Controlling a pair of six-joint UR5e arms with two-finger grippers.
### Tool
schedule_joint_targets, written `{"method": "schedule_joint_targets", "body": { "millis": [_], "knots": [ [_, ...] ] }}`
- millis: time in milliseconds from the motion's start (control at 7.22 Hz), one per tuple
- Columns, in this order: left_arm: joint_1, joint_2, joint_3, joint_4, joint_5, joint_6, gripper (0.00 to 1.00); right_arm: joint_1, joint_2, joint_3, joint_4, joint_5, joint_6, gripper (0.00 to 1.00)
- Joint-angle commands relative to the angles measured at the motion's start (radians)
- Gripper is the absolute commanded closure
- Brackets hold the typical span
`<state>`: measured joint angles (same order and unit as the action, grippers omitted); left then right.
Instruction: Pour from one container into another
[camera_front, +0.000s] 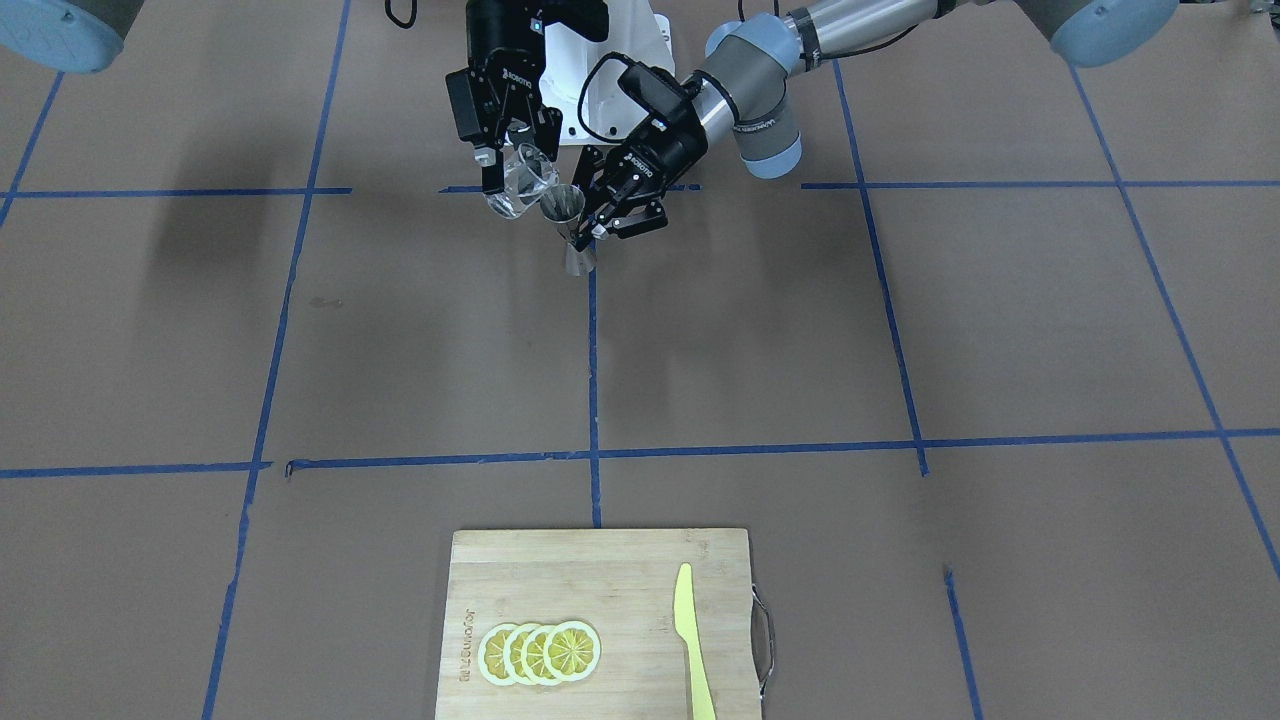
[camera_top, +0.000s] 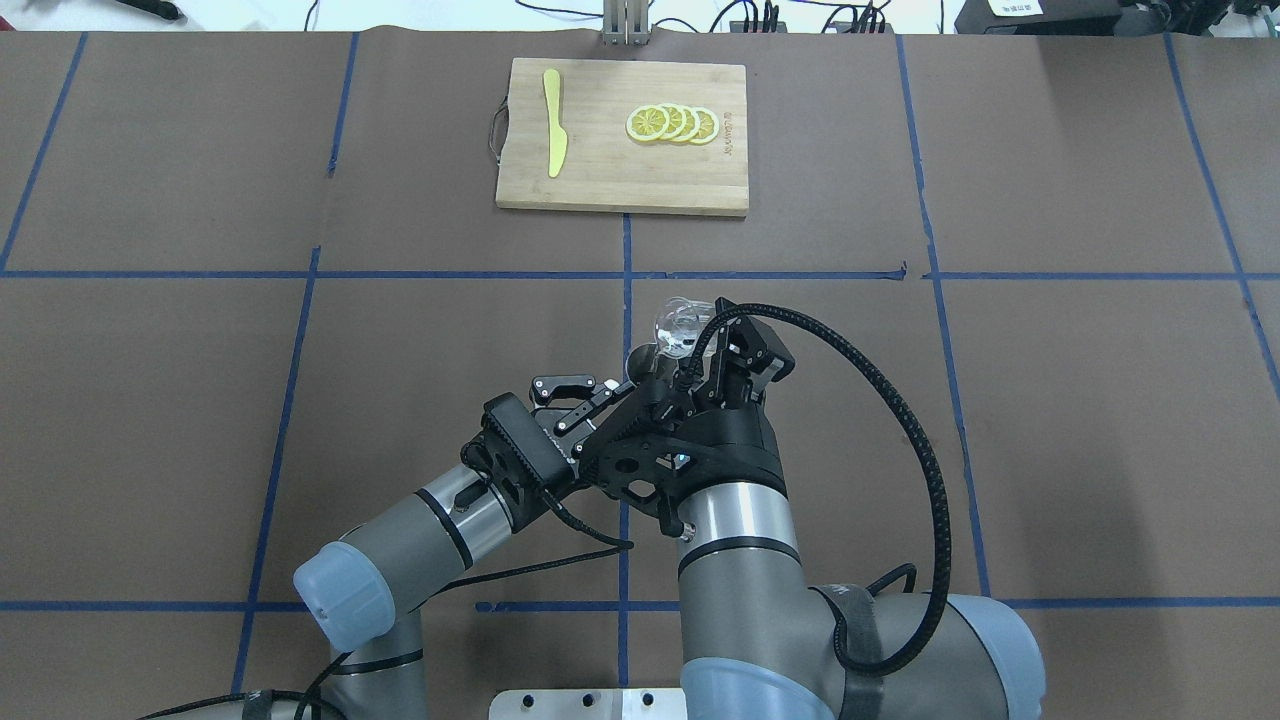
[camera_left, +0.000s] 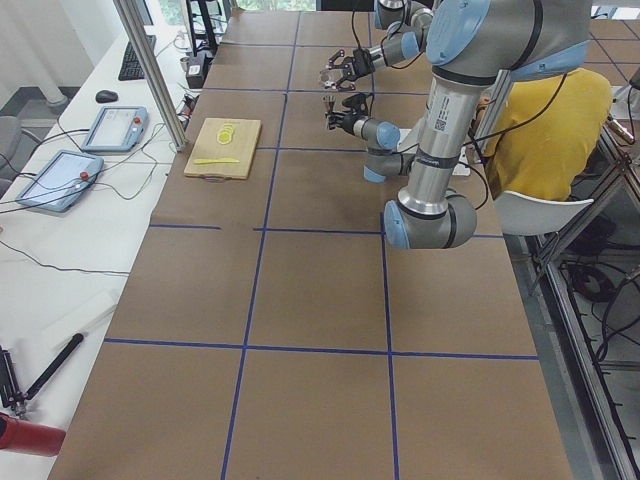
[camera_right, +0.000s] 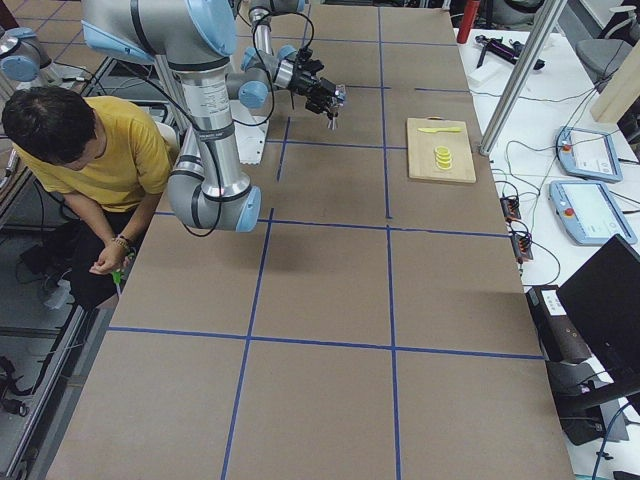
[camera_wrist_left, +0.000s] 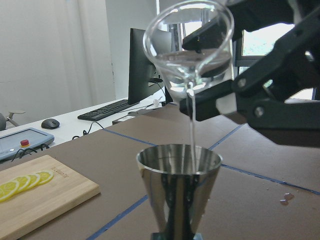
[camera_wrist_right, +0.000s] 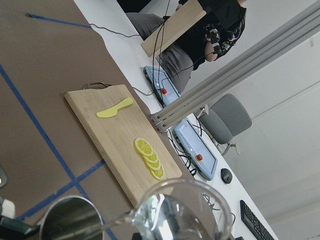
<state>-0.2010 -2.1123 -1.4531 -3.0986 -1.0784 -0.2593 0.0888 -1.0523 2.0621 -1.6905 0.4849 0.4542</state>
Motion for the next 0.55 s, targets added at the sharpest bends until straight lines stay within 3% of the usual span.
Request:
{"method": "schedule_joint_targets", "body": {
  "millis": [0,415],
  "knots": [
    [0.0,-0.002,-0.001,0.0,0.0,0.0,1.0,0.002,0.0,0.001,-0.002,-0.008,-0.032,1.0],
    [0.0,0.0,-0.003,0.0,0.002,0.0,1.0,0.003,-0.002,-0.005,-0.002,-0.023,-0.069,1.0]
  ]
}}
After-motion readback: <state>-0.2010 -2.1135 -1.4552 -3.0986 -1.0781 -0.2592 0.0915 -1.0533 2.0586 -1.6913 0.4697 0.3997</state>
